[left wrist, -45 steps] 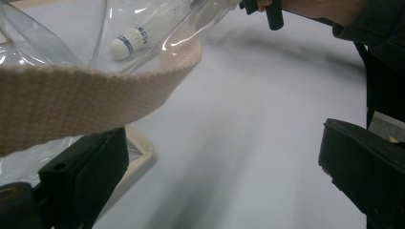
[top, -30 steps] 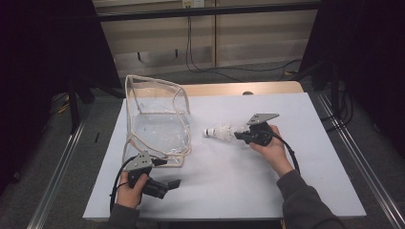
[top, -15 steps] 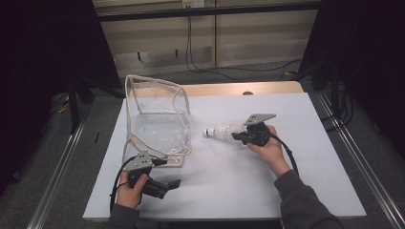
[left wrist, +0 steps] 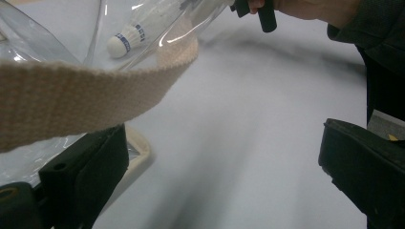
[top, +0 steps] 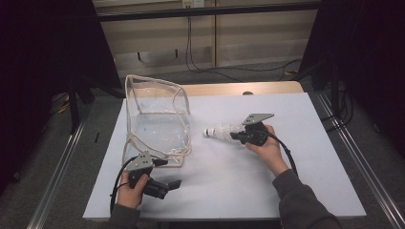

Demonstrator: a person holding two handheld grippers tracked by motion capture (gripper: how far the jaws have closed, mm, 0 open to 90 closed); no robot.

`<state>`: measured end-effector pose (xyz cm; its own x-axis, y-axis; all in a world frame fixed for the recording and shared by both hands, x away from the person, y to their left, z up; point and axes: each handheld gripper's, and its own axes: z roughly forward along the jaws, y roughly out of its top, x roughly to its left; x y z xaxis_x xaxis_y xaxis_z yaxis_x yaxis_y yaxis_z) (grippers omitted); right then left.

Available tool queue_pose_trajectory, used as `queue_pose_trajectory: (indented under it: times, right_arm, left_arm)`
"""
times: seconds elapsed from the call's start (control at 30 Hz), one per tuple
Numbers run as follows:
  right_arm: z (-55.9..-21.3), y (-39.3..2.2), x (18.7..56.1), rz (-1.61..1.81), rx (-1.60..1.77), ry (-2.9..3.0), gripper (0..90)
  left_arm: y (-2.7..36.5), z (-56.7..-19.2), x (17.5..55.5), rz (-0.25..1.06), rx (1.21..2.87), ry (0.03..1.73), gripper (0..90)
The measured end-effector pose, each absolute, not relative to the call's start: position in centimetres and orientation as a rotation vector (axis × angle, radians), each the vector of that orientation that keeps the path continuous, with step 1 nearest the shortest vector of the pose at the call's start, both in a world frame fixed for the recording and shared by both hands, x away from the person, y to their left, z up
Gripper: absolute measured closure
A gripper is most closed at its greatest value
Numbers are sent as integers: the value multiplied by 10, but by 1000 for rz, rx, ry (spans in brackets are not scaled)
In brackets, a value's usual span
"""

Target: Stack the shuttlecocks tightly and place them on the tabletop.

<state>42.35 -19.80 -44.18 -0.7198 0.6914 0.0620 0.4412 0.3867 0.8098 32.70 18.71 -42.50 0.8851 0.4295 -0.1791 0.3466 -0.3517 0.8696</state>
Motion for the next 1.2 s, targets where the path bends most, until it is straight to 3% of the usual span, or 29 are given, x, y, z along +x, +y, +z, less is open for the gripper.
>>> queue_pose_trajectory:
  times: [1.2]
  right_arm:
    - [-443, -190, 429, 1252, 983, 2376, 882]
  left_arm:
    - [186, -426, 327, 93, 1970, 568, 32]
